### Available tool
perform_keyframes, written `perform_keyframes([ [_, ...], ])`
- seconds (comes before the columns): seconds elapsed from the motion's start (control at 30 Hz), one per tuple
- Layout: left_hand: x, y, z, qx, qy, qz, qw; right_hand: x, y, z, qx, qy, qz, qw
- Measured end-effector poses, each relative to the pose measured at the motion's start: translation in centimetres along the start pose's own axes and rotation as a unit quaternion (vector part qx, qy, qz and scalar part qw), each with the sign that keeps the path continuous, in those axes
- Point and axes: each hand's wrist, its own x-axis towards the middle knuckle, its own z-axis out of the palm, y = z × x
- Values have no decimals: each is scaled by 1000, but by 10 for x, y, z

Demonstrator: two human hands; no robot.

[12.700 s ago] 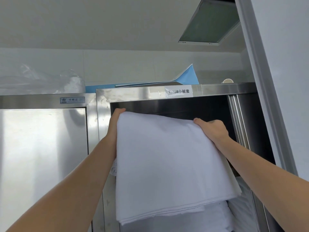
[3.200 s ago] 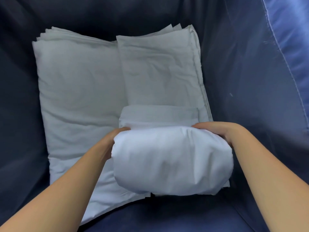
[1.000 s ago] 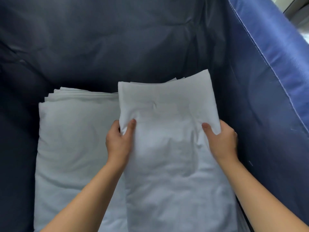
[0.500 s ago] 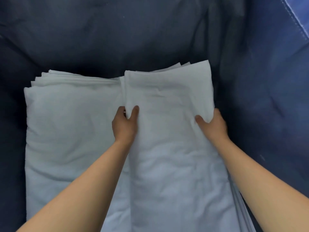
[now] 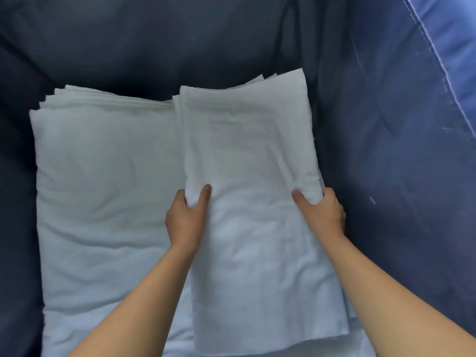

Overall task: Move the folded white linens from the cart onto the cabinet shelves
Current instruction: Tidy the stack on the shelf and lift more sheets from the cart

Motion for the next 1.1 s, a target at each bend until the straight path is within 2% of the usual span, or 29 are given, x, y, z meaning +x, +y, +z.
perform_keyframes([
  [0.13,-29,-21,-4,-31,7,-10,999,-25,26,-2,15,0,7,1000],
  [0.47,-108,-76,-10,-14,-14,-58,998,-92,91,-20,50,-29,7,998],
  [0.67,-130,-79,-6,-13,11,-57,998,-101,105,-31,88,-5,-16,996],
  [0.83,-158,-79,14,-24,2,-59,998,-95,109,-53,40,24,-50,998],
  [0.97,-163,-82,19,-14,0,-62,998,-89,122,-44,-22,-5,-7,1000],
  [1.1,-159,-81,14,-11,3,-45,999,-89,122,-44,-13,-1,-1,1000],
])
